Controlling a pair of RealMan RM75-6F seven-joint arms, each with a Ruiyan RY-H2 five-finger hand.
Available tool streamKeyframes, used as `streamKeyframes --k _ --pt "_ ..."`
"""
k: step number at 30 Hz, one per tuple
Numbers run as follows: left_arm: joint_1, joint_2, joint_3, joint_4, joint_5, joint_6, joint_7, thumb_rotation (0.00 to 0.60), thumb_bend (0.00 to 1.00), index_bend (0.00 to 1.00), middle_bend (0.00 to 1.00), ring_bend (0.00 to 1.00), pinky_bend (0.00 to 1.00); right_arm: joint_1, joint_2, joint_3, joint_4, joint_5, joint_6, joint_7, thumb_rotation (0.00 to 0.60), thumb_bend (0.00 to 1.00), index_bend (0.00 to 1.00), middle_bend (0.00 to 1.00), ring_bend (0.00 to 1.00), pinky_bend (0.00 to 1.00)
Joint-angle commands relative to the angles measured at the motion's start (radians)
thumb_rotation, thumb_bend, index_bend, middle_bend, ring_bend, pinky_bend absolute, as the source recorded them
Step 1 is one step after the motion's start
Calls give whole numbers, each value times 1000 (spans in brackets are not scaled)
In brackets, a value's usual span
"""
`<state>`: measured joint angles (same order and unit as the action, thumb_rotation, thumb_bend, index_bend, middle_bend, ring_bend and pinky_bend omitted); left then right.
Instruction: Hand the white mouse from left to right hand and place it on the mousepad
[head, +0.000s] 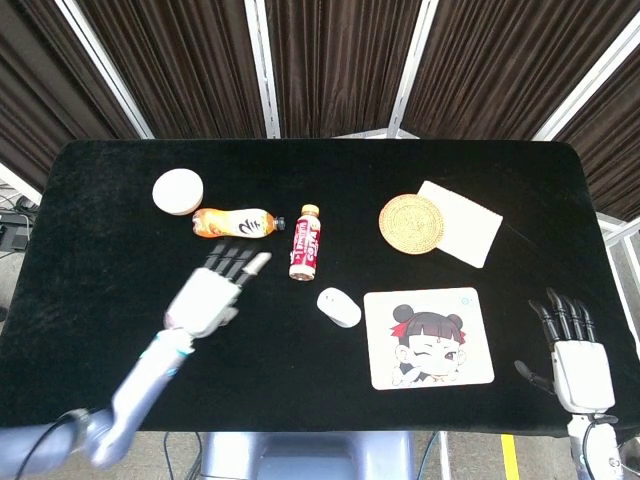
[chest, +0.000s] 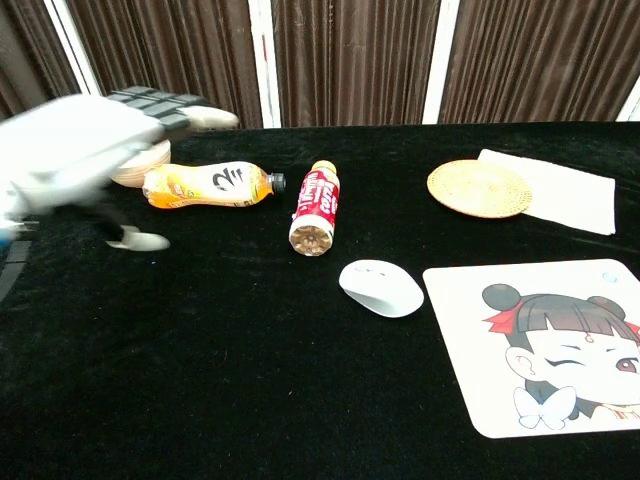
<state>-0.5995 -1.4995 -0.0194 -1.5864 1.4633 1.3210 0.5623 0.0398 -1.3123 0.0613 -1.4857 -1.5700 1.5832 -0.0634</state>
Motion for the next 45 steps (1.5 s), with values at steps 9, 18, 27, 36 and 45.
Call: streamKeyframes --k 9,18,27,36,45 --pt "355 229 221 -46 99 338 -213 600 87 0 0 0 0 6 -1 -25 -17 -25 -20 -45 600 16 50 0 0 0" --pt "481 227 230 90 105 402 -378 600 86 0 0 0 0 21 3 -41 -84 -49 -49 -108 600 21 25 0 0 0" --pt "505 239 196 112 124 397 -443 600 86 0 0 0 0 81 -71 -14 -173 -30 -135 -217 600 34 25 0 0 0" --pt "520 248 176 118 153 397 -474 600 87 0 0 0 0 187 -228 48 -317 28 -259 -495 600 34 25 0 0 0" --pt "537 252 157 144 181 396 -529 600 87 0 0 0 0 300 -522 134 -321 230 -338 -749 600 45 31 0 0 0"
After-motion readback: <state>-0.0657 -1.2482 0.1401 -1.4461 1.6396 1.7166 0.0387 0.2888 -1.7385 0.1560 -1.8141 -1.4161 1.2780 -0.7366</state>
